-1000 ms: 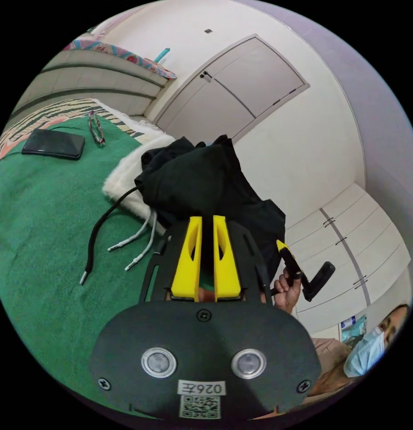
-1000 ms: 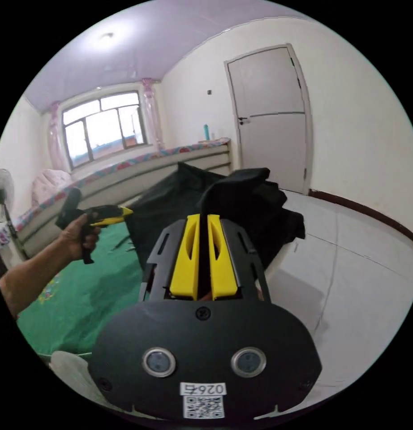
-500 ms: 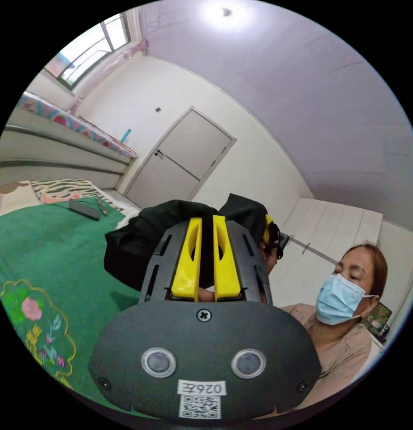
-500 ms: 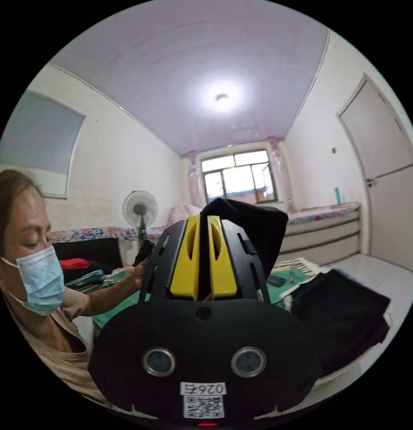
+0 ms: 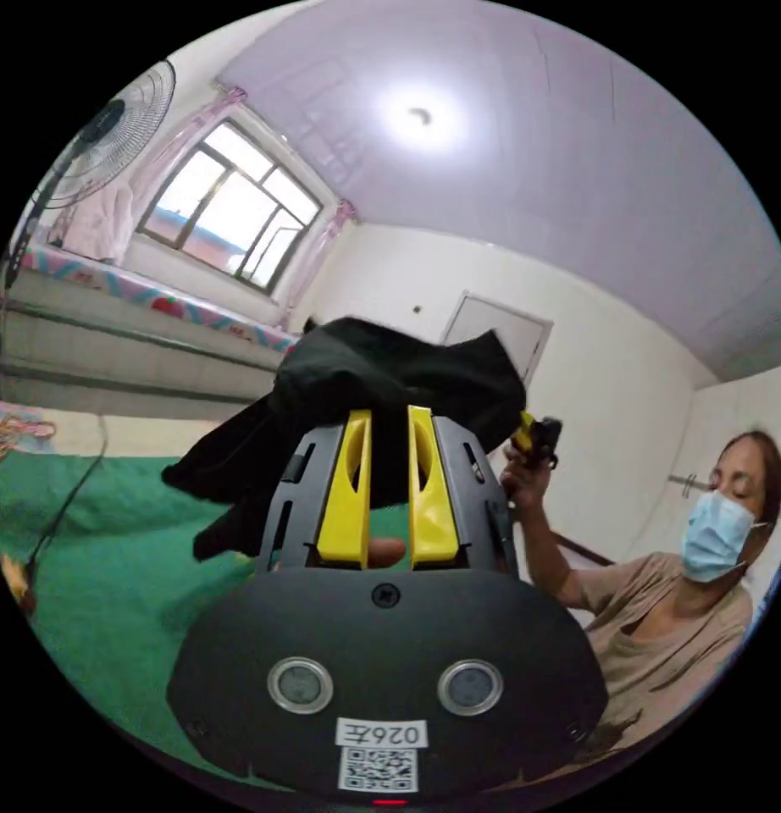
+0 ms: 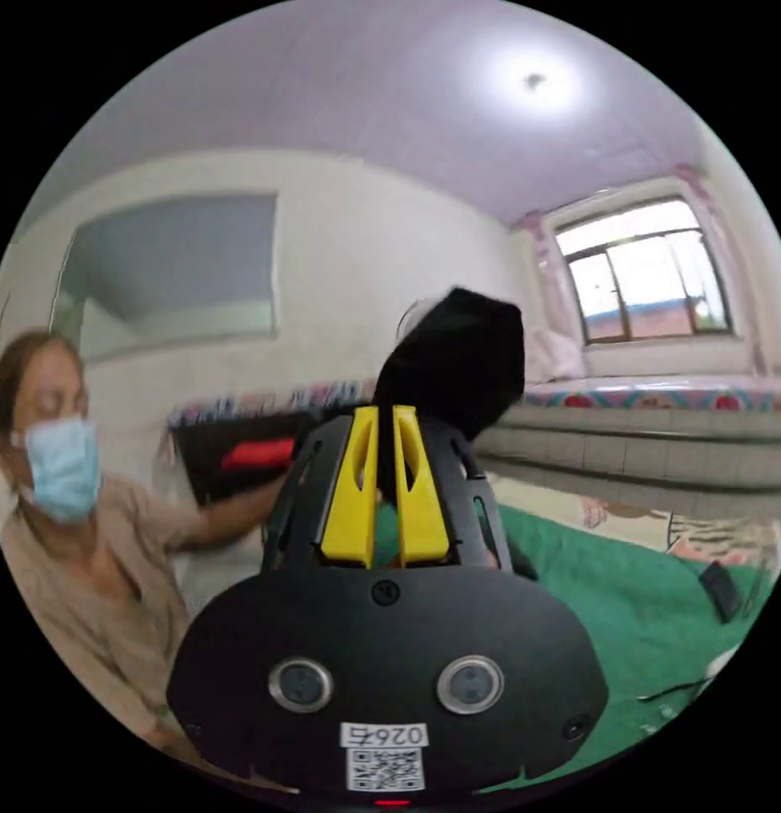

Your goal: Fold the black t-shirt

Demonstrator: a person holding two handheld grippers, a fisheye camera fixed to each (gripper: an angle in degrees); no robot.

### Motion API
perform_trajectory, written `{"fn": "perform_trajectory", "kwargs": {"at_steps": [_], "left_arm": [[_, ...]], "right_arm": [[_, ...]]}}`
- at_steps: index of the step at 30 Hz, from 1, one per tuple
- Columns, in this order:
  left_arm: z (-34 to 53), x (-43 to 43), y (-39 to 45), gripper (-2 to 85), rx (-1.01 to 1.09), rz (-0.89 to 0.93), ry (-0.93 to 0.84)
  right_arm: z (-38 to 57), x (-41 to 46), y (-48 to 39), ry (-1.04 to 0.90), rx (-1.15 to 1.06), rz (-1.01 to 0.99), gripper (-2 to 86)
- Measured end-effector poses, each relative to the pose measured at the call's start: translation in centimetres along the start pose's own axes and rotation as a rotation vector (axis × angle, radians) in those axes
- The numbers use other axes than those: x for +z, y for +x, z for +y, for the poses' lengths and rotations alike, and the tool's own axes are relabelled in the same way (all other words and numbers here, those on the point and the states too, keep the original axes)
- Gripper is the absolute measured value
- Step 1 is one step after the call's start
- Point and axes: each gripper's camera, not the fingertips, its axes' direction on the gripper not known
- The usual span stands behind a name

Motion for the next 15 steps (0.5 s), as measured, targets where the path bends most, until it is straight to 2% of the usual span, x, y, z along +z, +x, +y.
{"fn": "perform_trajectory", "kwargs": {"at_steps": [2,4,7,9,11,12,15], "left_arm": [[3.3,-2.2,-2.5,8.3,-0.102,-0.142,-0.077],[7.8,-5.4,-7.3,7.9,-0.355,-0.237,-0.076],[10.9,-7.4,-11.2,7.8,-0.559,-0.151,0.011],[10.9,-7.3,-11.8,8.7,-0.578,-0.117,0.018],[10.2,-6.7,-11.5,10.6,-0.535,-0.123,-0.007],[9.6,-6.1,-11.0,12.0,-0.491,-0.158,-0.038],[8.6,-4.0,-9.8,14.0,-0.397,-0.268,-0.177]], "right_arm": [[3.9,4.6,-1.6,-0.336,-0.161,-0.114,-1.3],[7.2,7.8,-1.4,-0.474,-0.136,-0.113,-1.3],[9.8,11.3,1.8,-0.448,0.065,0.066,-1.1],[10.9,12.9,5.1,-0.334,0.298,0.024,-0.9],[13.8,16.2,8.3,-0.251,0.514,-0.091,-0.5],[14.6,17.3,8.6,-0.259,0.542,-0.09,-0.3],[17.0,23.2,8.9,-0.41,0.562,0.001,1.2]]}}
